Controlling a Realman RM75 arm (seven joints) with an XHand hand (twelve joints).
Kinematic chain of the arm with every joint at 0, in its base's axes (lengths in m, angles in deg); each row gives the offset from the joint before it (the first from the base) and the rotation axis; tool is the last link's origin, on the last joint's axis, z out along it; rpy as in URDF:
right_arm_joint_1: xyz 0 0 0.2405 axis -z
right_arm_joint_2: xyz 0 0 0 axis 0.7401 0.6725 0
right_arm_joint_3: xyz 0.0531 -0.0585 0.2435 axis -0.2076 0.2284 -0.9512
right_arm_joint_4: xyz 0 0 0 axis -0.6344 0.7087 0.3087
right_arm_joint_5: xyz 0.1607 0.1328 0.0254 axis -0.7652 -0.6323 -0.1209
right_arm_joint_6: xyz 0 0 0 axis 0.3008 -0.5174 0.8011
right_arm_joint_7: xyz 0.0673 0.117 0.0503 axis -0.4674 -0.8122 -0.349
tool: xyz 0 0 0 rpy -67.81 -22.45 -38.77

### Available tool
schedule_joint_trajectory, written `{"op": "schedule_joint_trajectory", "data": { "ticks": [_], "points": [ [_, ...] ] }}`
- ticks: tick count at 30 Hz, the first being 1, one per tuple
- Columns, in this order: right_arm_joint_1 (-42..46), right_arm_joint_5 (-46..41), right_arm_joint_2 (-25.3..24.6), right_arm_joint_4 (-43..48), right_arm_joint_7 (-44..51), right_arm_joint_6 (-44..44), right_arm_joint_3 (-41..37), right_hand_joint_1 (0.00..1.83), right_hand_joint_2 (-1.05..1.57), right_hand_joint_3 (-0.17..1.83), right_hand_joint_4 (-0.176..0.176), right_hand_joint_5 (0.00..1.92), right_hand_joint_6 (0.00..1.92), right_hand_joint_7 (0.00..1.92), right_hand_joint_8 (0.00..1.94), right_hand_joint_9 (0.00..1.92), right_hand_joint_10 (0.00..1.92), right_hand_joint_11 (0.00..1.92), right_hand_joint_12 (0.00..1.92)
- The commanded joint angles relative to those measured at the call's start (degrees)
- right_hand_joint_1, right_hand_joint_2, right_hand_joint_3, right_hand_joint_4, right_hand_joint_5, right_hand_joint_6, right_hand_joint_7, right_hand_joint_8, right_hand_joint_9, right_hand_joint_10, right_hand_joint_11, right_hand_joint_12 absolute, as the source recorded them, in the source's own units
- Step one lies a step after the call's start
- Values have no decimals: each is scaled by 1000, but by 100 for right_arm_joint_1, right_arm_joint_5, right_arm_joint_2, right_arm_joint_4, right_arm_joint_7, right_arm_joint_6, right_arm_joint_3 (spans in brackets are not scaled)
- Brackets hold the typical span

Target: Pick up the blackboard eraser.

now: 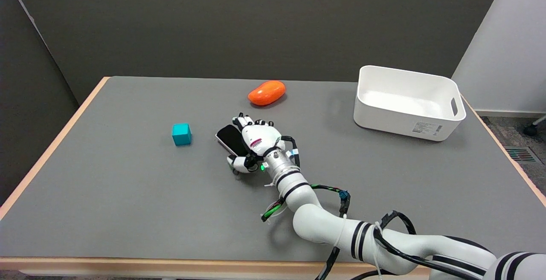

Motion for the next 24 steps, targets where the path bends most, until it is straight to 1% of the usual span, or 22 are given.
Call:
{"op": "schedule_joint_trajectory", "data": {
  "ticks": [1,10,15,19,24],
  "points": [
    [36,406,16,31,-21,-80,-20,1179,1333,292,-176,148,570,370,1941,509,1880,242,1921],
    [44,525,137,306,-29,-233,-125,1184,1312,326,-176,147,833,384,1941,535,1921,265,1921],
    [60,723,311,620,-21,-375,-315,1186,1298,350,-176,148,911,393,1941,555,1921,273,1921],
    [84,899,620,1097,19,-526,-648,1189,1294,356,-176,155,995,395,1941,589,1921,326,1921],
    [115,1050,1061,1645,19,-672,-1038,1190,1291,360,-176,157,1036,397,1941,596,1921,326,1921]
  ]
}}
